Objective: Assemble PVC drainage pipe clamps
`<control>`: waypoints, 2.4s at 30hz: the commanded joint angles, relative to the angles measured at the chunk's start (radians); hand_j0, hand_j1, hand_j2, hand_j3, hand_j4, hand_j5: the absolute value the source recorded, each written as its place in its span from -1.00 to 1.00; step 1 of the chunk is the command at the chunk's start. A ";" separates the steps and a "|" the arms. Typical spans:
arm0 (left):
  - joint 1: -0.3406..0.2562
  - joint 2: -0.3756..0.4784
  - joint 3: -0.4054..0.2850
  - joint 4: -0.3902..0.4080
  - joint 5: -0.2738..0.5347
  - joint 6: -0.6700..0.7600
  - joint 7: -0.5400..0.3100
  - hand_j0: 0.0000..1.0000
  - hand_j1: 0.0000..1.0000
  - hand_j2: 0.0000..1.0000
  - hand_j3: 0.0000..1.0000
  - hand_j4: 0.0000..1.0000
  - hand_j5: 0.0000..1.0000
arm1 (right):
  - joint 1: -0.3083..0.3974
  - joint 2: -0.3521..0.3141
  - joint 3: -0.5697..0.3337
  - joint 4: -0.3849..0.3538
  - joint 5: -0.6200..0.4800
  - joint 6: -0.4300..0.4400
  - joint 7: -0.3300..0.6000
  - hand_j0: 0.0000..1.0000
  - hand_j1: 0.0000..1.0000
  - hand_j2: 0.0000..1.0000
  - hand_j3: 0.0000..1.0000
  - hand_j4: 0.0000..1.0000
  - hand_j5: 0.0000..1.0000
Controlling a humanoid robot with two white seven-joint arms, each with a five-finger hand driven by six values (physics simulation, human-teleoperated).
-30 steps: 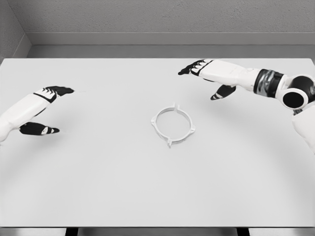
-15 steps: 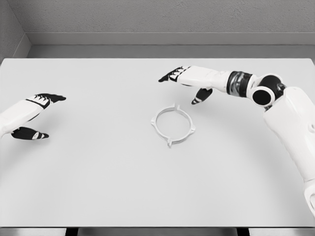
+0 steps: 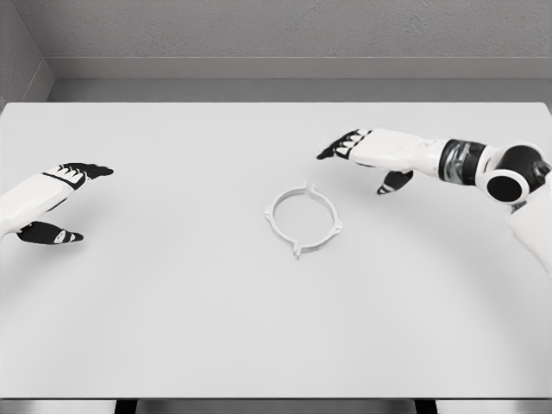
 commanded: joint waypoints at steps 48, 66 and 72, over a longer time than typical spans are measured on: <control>0.003 -0.004 -0.003 0.014 -0.008 0.002 0.001 1.00 1.00 1.00 1.00 1.00 1.00 | 0.141 0.051 0.004 -0.086 -0.081 0.017 -0.001 1.00 1.00 1.00 1.00 1.00 1.00; 0.002 -0.001 -0.002 0.018 -0.008 0.002 0.001 1.00 1.00 1.00 1.00 1.00 1.00 | 0.140 0.077 0.004 -0.080 -0.079 0.017 -0.001 1.00 1.00 1.00 1.00 1.00 1.00; 0.002 -0.003 -0.002 0.018 -0.008 0.002 0.001 1.00 1.00 1.00 1.00 1.00 1.00 | 0.140 0.079 0.004 -0.082 -0.079 0.017 -0.001 1.00 1.00 1.00 1.00 1.00 1.00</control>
